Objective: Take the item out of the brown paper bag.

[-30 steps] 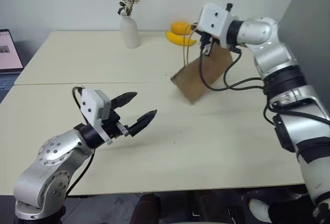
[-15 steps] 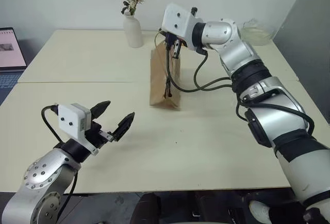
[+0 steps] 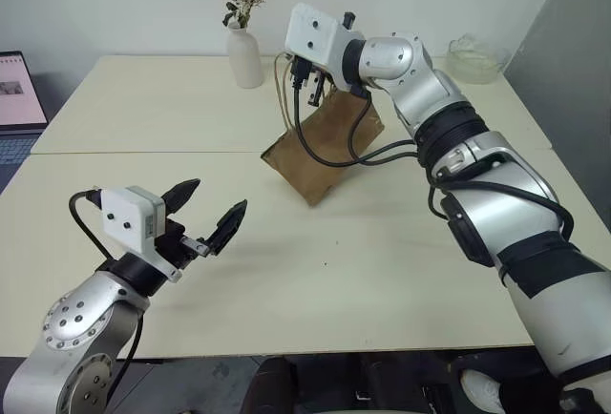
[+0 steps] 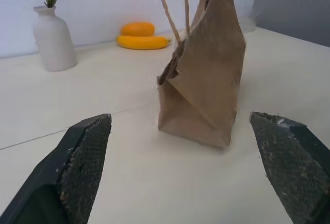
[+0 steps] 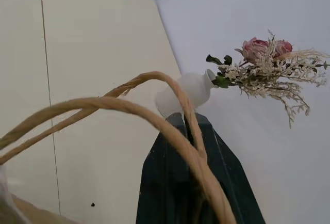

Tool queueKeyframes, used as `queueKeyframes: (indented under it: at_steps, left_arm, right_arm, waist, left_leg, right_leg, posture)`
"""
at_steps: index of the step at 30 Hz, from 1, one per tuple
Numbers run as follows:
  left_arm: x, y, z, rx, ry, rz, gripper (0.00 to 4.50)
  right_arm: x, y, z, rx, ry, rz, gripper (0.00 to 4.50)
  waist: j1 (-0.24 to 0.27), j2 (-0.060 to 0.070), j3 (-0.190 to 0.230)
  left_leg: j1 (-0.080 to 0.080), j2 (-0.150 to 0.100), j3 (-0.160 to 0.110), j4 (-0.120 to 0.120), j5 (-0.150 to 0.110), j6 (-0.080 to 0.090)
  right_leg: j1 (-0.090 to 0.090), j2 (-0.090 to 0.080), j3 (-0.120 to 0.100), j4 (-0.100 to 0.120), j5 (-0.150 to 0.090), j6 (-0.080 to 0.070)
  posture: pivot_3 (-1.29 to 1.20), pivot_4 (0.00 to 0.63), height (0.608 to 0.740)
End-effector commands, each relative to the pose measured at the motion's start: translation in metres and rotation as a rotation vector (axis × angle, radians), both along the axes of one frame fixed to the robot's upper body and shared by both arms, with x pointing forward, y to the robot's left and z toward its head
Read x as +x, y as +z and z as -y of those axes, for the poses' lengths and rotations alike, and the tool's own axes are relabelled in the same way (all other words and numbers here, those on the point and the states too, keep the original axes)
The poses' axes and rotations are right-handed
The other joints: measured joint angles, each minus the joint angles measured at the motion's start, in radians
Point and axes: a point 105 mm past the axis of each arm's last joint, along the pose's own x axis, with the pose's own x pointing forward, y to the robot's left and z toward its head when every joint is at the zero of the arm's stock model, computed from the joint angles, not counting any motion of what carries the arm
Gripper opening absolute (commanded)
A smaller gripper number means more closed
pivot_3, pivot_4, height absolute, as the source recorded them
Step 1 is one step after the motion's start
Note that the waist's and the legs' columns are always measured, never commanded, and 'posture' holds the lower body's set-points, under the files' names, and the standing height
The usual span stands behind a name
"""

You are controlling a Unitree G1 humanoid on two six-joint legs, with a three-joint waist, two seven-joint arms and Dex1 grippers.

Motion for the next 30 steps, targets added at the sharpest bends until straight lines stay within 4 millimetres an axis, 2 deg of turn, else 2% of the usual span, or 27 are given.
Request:
queueKeyframes:
  at_steps: [1, 7, 11, 21, 28, 30]
  left_arm:
    - [0.0, 0.017, -0.003, 0.025, 0.019, 0.079, 4.5]
    - [0.006, 0.025, -0.007, 0.043, 0.021, 0.102, 4.5]
    - [0.007, 0.025, -0.005, 0.046, 0.014, 0.103, 4.5]
    - [0.01, 0.026, -0.001, 0.048, -0.003, 0.107, 4.5]
    - [0.011, 0.027, 0.001, 0.051, -0.012, 0.112, 4.5]
    - [0.011, 0.027, -0.001, 0.054, -0.008, 0.111, 4.5]
  right_arm:
    - [-0.005, 0.024, 0.0, -0.015, 0.013, 0.084, 0.04]
    - [-0.003, 0.014, 0.017, -0.086, 0.023, 0.031, 0.04]
    - [-0.005, 0.013, 0.019, -0.082, 0.041, -0.003, 0.04]
    - [-0.01, 0.02, 0.001, 0.073, 0.074, -0.108, 0.04]
    - [0.005, 0.018, 0.017, 0.138, -0.05, -0.12, 0.04]
    - [0.007, 0.022, 0.022, 0.205, -0.064, -0.156, 0.04]
  waist:
    - [0.0, 0.0, 0.0]
    - [0.0, 0.0, 0.0]
    - [-0.001, 0.0, 0.0]
    - [-0.003, 0.0, 0.0]
    - [-0.003, 0.0, 0.0]
    - [-0.003, 0.0, 0.0]
  left_leg:
    - [0.0, 0.0, 0.0, 0.0, 0.0, 0.0]
    - [0.0, 0.0, 0.0, 0.0, 0.0, 0.0]
    - [0.0, 0.0, 0.0, 0.0, 0.0, 0.0]
    - [0.001, 0.0, 0.0, 0.0, 0.0, 0.0]
    - [0.0, 0.0, 0.0, 0.0, 0.0, 0.0]
    - [0.0, 0.0, 0.0, 0.0, 0.0, 0.0]
  right_leg:
    - [0.0, 0.0, 0.0, 0.0, 0.0, 0.0]
    - [0.0, 0.0, 0.0, 0.0, 0.0, 0.0]
    - [0.0, 0.0, 0.0, 0.0, 0.0, 0.0]
    - [0.0, 0.0, 0.0, 0.001, 0.0, 0.0]
    - [0.0, 0.0, 0.0, 0.001, 0.0, 0.0]
    - [0.0, 0.0, 0.0, 0.001, 0.0, 0.0]
  posture:
    - [0.0, 0.15, 0.74]
    - [0.0, 0.15, 0.74]
    - [0.0, 0.15, 0.74]
    - [0.0, 0.15, 0.74]
    - [0.0, 0.15, 0.74]
    - [0.0, 0.15, 0.74]
